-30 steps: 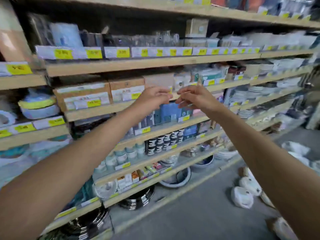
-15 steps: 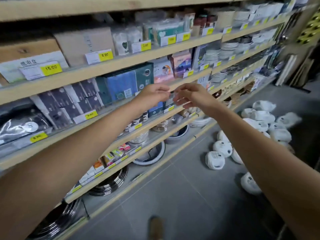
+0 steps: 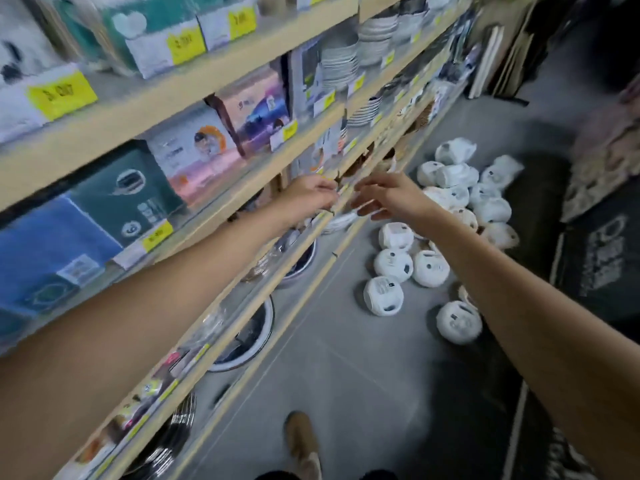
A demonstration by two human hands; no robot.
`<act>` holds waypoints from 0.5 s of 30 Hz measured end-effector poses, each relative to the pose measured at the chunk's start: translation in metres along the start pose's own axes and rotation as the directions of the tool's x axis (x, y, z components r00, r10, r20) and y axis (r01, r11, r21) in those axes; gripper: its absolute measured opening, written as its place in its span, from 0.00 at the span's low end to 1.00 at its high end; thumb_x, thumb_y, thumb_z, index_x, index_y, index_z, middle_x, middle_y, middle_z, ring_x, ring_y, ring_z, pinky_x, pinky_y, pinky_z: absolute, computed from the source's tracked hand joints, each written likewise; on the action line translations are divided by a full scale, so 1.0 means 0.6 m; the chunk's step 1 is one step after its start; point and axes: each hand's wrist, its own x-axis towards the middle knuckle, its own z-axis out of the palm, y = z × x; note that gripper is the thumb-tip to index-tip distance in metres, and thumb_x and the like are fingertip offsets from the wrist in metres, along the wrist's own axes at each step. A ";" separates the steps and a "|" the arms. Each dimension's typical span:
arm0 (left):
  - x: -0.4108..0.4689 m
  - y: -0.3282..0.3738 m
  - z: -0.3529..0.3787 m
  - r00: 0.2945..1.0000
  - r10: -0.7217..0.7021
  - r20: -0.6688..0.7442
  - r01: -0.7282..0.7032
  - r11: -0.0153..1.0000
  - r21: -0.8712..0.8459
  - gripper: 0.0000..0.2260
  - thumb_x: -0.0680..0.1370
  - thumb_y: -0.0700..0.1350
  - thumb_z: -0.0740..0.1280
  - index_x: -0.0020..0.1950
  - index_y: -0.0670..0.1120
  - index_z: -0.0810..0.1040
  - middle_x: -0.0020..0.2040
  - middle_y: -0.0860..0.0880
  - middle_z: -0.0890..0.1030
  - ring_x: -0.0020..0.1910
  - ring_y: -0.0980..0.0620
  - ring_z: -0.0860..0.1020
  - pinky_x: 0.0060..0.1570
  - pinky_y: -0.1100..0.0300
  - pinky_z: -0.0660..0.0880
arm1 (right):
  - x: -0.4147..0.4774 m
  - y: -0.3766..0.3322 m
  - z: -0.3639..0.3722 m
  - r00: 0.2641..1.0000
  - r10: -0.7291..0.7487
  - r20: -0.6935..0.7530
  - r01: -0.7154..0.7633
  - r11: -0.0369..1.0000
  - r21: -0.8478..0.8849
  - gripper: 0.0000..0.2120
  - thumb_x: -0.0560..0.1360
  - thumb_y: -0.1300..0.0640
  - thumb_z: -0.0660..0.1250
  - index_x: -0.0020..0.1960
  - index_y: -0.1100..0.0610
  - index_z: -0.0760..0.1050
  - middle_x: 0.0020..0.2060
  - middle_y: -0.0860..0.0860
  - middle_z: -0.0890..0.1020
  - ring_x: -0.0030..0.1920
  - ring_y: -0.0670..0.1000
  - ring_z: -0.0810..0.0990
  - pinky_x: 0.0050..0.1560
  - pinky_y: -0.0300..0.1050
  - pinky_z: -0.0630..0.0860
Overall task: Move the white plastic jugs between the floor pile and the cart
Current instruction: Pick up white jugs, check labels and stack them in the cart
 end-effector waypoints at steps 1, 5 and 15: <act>0.031 0.003 0.012 0.999 -0.006 0.034 0.006 1.000 0.007 0.16 0.80 0.39 0.63 0.68 0.39 0.72 0.57 0.45 0.78 0.45 0.55 0.76 0.31 0.76 0.68 | 0.016 0.014 -0.014 1.000 0.025 -0.013 -0.025 1.000 0.014 0.06 0.81 0.60 0.59 0.54 0.57 0.74 0.43 0.52 0.83 0.41 0.51 0.81 0.42 0.43 0.73; 0.140 0.012 0.071 0.989 -0.044 0.145 0.038 0.998 0.042 0.16 0.80 0.41 0.63 0.68 0.41 0.72 0.60 0.46 0.79 0.49 0.54 0.75 0.33 0.73 0.69 | 0.068 0.072 -0.078 0.991 0.107 -0.082 -0.103 0.993 0.054 0.06 0.81 0.61 0.59 0.48 0.55 0.74 0.42 0.53 0.83 0.41 0.52 0.81 0.45 0.45 0.73; 0.396 0.039 0.256 0.931 -0.102 0.351 0.060 0.990 0.128 0.18 0.79 0.39 0.62 0.69 0.43 0.70 0.64 0.46 0.76 0.55 0.57 0.73 0.42 0.71 0.69 | 0.213 0.242 -0.262 0.956 0.268 -0.121 -0.243 0.951 0.189 0.06 0.81 0.62 0.58 0.52 0.58 0.74 0.43 0.54 0.82 0.39 0.50 0.79 0.38 0.39 0.72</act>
